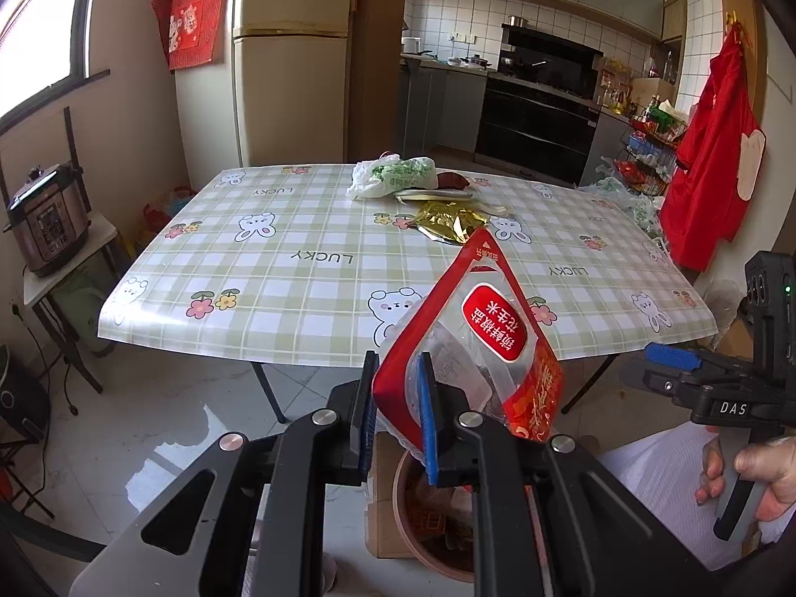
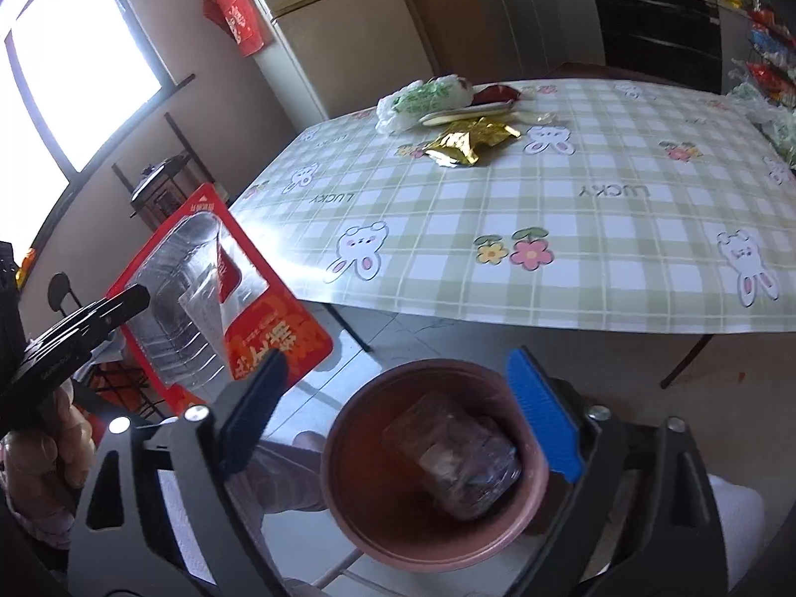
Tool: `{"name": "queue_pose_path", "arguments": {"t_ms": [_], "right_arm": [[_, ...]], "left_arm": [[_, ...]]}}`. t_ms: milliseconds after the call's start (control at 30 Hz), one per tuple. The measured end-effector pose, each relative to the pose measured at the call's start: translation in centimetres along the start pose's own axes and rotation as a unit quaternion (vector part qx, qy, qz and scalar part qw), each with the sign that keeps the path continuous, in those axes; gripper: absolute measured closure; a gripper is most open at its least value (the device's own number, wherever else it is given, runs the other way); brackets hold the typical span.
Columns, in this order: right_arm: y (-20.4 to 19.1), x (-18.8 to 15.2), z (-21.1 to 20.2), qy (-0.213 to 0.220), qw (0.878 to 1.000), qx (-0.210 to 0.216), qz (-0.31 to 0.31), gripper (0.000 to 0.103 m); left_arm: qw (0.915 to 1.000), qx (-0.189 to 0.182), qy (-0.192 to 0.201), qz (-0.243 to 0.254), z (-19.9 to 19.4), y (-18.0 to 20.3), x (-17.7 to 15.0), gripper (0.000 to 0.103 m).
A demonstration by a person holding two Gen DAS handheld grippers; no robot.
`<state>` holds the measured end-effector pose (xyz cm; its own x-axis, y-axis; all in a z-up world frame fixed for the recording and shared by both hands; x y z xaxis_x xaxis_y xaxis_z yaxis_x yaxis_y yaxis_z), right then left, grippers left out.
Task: Collect trash
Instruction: 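Lower the clear plastic into the bin and open the right gripper while the left gripper carries the packaging, then lower the red-and-white packaging into the bin and open the left gripper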
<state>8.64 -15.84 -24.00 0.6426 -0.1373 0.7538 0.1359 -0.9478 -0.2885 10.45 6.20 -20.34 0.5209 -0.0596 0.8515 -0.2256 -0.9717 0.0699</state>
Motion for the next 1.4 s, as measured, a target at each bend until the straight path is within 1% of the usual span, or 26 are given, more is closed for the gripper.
{"name": "queue_pose_path", "arguments": {"t_ms": [67,167,333,367,467,667,967,1200,1400], "right_arm": [[0.5,0.6,-0.4,0.013,0.999,-0.026,-0.022,0.006],[1.2,1.1,-1.0,0.032,0.997,-0.048,-0.041,0.006],[2.0,1.2,-1.3,0.046,0.995,-0.065,-0.064,0.006],[2.1,1.1,-1.4,0.047,0.995,-0.066,-0.066,0.006],[2.3,1.1,-1.4,0.048,0.996,-0.048,-0.06,0.006],[2.7,1.4,-1.5,0.055,0.996,-0.049,-0.051,0.006],[3.1,1.4,-1.6,0.052,0.996,-0.062,-0.041,0.006],[2.2,2.1,-2.4,0.065,0.994,-0.067,-0.056,0.006],[2.9,2.2,-2.3,0.061,0.994,-0.076,-0.051,0.006]], "left_arm": [[1.0,-0.002,-0.007,0.002,0.5,0.5,-0.3,0.088],[0.9998,-0.005,-0.017,0.003,1.2,0.9,-0.6,0.088],[0.9994,-0.007,-0.035,0.003,2.3,1.5,-1.3,0.088],[0.9992,-0.006,-0.04,0.004,2.5,1.5,-1.5,0.088],[0.9986,-0.007,-0.051,0.007,3.1,1.9,-2.0,0.088],[0.998,-0.008,-0.062,0.006,3.6,2.2,-2.8,0.088],[0.9968,-0.026,-0.076,0.008,4.3,3.4,-3.3,0.088],[0.9957,-0.037,-0.084,0.007,4.5,4.1,-4.0,0.087],[0.9938,-0.055,-0.096,0.002,5.0,4.8,-4.5,0.086]]}}
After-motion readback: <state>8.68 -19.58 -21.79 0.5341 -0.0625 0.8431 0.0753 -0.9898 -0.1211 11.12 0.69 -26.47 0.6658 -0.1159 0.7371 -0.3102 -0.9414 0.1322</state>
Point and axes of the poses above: each gripper's, at about its wrist camera, not at the fingertips, and z roughly the way its jaws point, y to its right, x to its top, the point moved 6 cm from there along z, roughly the way its jaws point, and after that the axes turned 10 degrees about y, right-handed, at the moved point
